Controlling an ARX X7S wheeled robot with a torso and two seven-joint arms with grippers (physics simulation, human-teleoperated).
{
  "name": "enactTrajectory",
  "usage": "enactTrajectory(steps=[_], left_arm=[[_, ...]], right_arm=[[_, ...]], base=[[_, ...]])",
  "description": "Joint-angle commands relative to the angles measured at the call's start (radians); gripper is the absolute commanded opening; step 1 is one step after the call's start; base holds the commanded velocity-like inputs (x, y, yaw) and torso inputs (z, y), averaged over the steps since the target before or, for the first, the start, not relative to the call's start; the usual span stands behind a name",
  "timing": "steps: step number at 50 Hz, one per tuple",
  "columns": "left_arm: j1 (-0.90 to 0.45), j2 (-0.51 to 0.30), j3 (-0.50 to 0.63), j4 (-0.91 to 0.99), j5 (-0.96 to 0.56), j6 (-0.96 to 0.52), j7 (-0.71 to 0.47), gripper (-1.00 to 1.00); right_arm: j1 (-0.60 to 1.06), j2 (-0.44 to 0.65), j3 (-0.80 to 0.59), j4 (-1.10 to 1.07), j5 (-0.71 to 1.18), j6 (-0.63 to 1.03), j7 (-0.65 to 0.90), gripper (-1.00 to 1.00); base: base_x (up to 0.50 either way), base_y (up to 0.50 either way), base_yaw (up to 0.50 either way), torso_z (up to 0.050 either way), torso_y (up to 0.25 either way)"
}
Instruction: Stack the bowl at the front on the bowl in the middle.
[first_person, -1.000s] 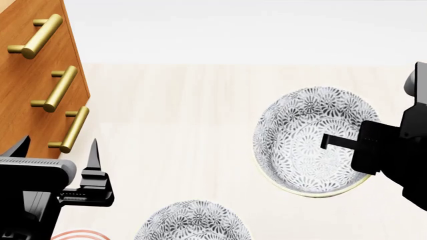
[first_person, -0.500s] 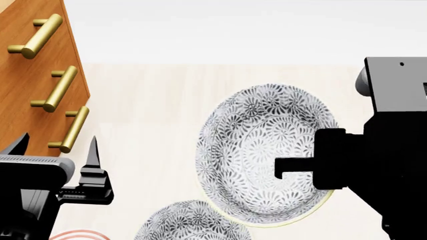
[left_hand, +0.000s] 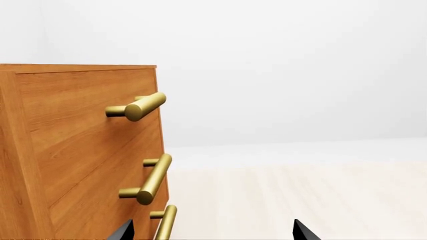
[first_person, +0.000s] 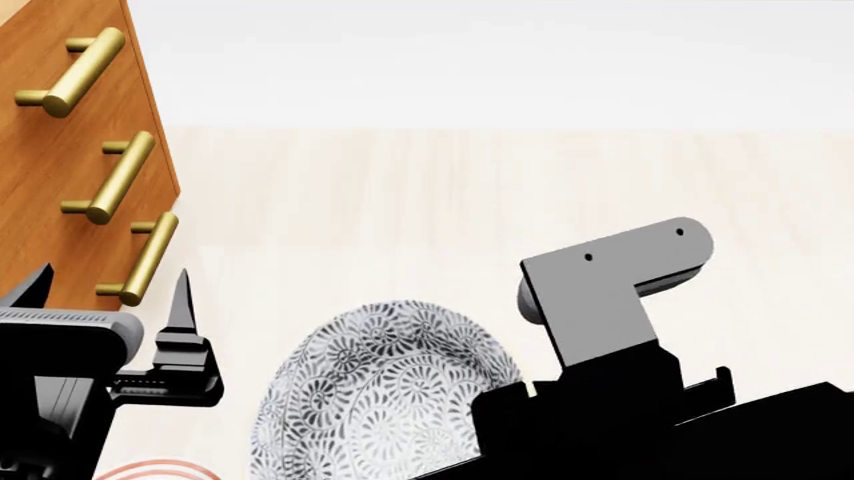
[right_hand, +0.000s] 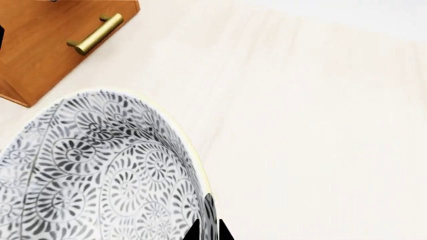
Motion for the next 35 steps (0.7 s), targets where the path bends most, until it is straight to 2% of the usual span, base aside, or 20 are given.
enactTrajectory(steps=[1, 4, 10, 24, 35], left_arm=[[0.002, -0.004, 0.002, -0.006, -0.003, 0.005, -0.004, 1.0], [0.001, -0.005, 0.003, -0.009, -0.003, 0.006, -0.005, 1.0], [0.004, -0.006, 0.009, -0.013, -0.003, 0.013, -0.005, 1.0], [0.01, -0.01, 0.017, -0.023, -0.004, 0.024, -0.007, 1.0], [0.014, -0.014, 0.022, -0.03, -0.006, 0.031, -0.009, 1.0]], right_arm=[[-0.021, -0.042, -0.002, -0.001, -0.099, 0.033, -0.085, -1.0], [-0.022, -0.048, 0.002, 0.002, -0.135, 0.036, -0.115, -1.0], [-0.039, -0.081, 0.007, 0.011, -0.334, 0.054, -0.276, -1.0], [-0.098, -0.078, -0.118, 0.047, -0.682, -0.047, -0.613, -1.0], [-0.108, -0.073, -0.199, 0.113, -0.798, -0.119, -0.728, -1.0]], base=[[0.0, 0.0, 0.0, 0.0, 0.0], [0.0, 0.0, 0.0, 0.0, 0.0], [0.0, 0.0, 0.0, 0.0, 0.0], [0.0, 0.0, 0.0, 0.0, 0.0], [0.0, 0.0, 0.0, 0.0, 0.001]])
